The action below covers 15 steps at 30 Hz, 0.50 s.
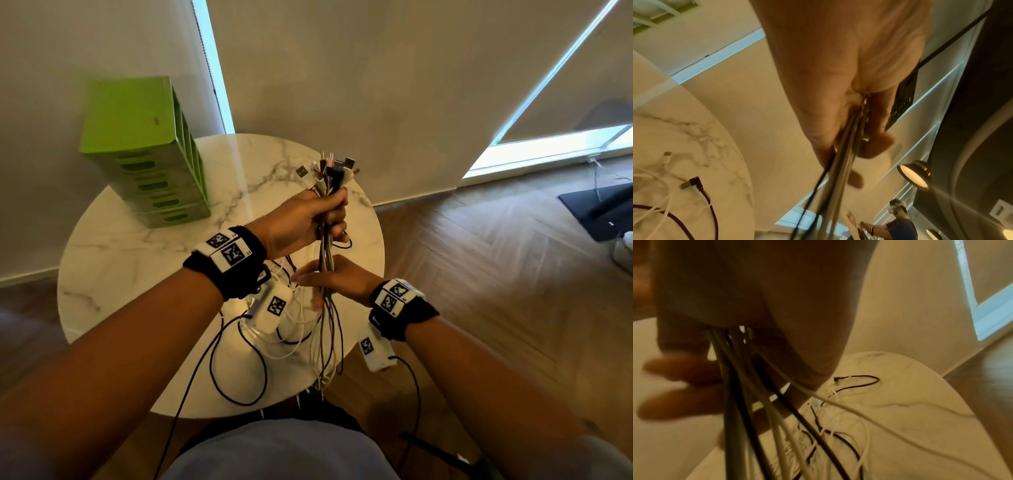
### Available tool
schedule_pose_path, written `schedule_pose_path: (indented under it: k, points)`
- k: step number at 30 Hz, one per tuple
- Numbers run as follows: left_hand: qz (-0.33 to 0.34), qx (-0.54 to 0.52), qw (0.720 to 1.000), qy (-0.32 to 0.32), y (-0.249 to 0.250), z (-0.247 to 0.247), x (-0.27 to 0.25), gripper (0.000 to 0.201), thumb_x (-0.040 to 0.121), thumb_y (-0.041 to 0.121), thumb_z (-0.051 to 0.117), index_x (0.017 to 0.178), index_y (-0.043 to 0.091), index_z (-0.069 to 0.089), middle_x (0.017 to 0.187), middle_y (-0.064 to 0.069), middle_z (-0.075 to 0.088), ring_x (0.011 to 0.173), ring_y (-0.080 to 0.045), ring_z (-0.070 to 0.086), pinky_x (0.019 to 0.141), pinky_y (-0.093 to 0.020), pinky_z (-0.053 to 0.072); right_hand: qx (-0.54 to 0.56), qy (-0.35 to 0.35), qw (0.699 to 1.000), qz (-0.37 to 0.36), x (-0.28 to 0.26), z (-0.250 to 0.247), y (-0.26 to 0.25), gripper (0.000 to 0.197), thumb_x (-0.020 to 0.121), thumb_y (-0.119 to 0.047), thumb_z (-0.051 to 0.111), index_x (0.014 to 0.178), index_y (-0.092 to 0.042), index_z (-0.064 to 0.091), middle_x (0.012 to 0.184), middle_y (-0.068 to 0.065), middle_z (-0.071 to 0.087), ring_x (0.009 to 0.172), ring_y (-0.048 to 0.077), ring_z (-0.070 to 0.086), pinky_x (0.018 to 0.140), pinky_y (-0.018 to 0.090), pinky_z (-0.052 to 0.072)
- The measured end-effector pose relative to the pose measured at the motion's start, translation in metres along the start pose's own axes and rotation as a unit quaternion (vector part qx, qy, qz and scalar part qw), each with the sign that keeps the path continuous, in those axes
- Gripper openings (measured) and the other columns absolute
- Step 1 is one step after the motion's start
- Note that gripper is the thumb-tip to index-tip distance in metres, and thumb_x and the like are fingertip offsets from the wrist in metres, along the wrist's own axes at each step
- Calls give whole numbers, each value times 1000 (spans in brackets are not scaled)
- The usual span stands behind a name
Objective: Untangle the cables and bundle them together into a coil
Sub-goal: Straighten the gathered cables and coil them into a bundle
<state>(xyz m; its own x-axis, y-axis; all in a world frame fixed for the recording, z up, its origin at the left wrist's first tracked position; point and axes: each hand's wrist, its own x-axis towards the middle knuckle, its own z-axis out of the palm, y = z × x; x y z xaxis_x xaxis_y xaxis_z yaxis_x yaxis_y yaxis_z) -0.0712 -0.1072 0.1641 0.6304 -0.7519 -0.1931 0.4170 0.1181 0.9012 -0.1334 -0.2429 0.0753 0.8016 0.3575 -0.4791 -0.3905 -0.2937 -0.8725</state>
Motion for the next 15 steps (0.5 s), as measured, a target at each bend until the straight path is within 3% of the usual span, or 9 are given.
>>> schedule_pose_path:
  k: [2,4,6,8,9,11,13,15]
  points:
    - [-29,0,999,-40,6,-8,-4,16,106,22,43,98,14,53,70,2,42,69,-17,49,102,-51,43,33,-71,996,43,-9,-13,10,15,94,-15,68,96,0,67,49,5,45,47,20,48,75,41,52]
    - [-59,6,996,-65,5,-13,-5,14,103,22,45,99,13,54,71,1,43,73,-19,50,105,-50,41,8,-123,989,84,-20,-37,15,15,90,-16,71,88,-3,64,52,3,40,49,16,44,74,37,55]
    - [-64,29,995,-67,-3,-9,-2,13,101,21,46,98,11,52,70,1,45,79,-21,53,100,-43,43,-154,-28,983,95,-25,-65,14,18,88,-23,75,79,-12,65,67,7,53,64,18,53,72,33,54]
    - [-41,62,996,-48,-10,1,3,17,104,20,44,91,10,50,68,3,49,84,-22,52,99,-42,45,-364,143,919,43,-24,-85,20,19,90,-33,71,80,-20,61,77,0,59,77,21,59,72,37,50]
    - [-26,74,996,-32,-12,7,7,22,106,19,42,87,11,49,68,5,51,86,-22,52,101,-44,43,-405,207,890,21,-24,-88,24,17,90,-36,68,81,-25,58,77,-4,59,79,23,61,73,38,50]
    - [-3,79,997,-5,-14,17,15,28,109,19,37,83,15,47,73,2,48,86,-21,51,99,-42,41,-393,246,886,-6,-27,-82,31,16,89,-40,68,85,-30,55,73,-11,57,77,19,62,72,34,48]
    - [-6,85,996,14,-14,22,22,26,110,23,35,88,18,48,81,-2,46,94,-23,54,100,-36,39,-325,231,916,-40,-30,-69,32,22,89,-41,72,101,-27,60,79,-14,62,76,5,61,72,27,45]
    - [-19,151,988,9,-15,28,28,24,109,35,38,106,18,56,98,-6,56,115,-20,57,104,-27,39,-258,240,930,-105,-35,-57,22,36,91,-37,71,121,-22,58,95,-16,67,87,-5,62,79,16,46]
